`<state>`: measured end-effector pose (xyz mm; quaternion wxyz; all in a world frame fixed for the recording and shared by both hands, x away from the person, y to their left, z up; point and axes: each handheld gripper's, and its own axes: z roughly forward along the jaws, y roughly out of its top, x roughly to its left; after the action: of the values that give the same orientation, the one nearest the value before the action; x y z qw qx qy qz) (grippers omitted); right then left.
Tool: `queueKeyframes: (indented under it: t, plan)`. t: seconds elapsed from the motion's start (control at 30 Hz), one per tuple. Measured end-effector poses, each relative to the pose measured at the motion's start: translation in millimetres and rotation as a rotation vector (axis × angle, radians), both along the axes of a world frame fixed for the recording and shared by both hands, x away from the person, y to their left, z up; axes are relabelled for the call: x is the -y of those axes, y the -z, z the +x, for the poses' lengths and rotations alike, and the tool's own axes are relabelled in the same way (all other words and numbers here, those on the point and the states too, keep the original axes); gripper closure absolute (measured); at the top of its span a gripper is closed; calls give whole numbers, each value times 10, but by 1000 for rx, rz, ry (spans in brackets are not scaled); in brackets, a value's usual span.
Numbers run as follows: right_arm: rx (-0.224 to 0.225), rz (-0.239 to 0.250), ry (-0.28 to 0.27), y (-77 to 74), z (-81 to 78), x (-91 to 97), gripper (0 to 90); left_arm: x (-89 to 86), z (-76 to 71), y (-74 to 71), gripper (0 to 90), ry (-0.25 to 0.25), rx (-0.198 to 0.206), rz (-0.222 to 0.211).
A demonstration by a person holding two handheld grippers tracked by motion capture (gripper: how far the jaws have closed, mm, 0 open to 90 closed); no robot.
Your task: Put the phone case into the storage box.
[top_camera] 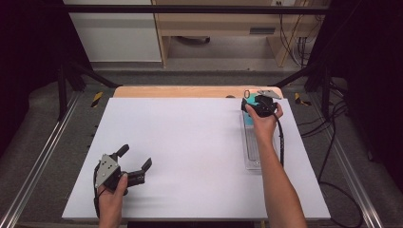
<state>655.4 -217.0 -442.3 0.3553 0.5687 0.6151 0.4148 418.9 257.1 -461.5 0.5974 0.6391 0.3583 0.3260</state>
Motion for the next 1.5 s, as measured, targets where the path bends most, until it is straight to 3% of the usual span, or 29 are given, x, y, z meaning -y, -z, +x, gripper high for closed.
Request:
queueKeyframes:
  t: [0.53, 0.83, 1.1, 1.5]
  plan:
    - [29, -23, -8, -118, -68, -34, 102, -40, -8, -20, 8, -5, 4, -10]
    - [12, 26, -24, -169, -111, -2, 90, -51, -14, -35, 8, -10, 6, -17]
    - [28, 22, -29, -233, -146, -27, 85, -79, -22, -54, 7, -5, 10, -11]
    - [17, 45, -51, -356, -256, -60, 53, -116, -27, -63, 6, -9, 9, -19]
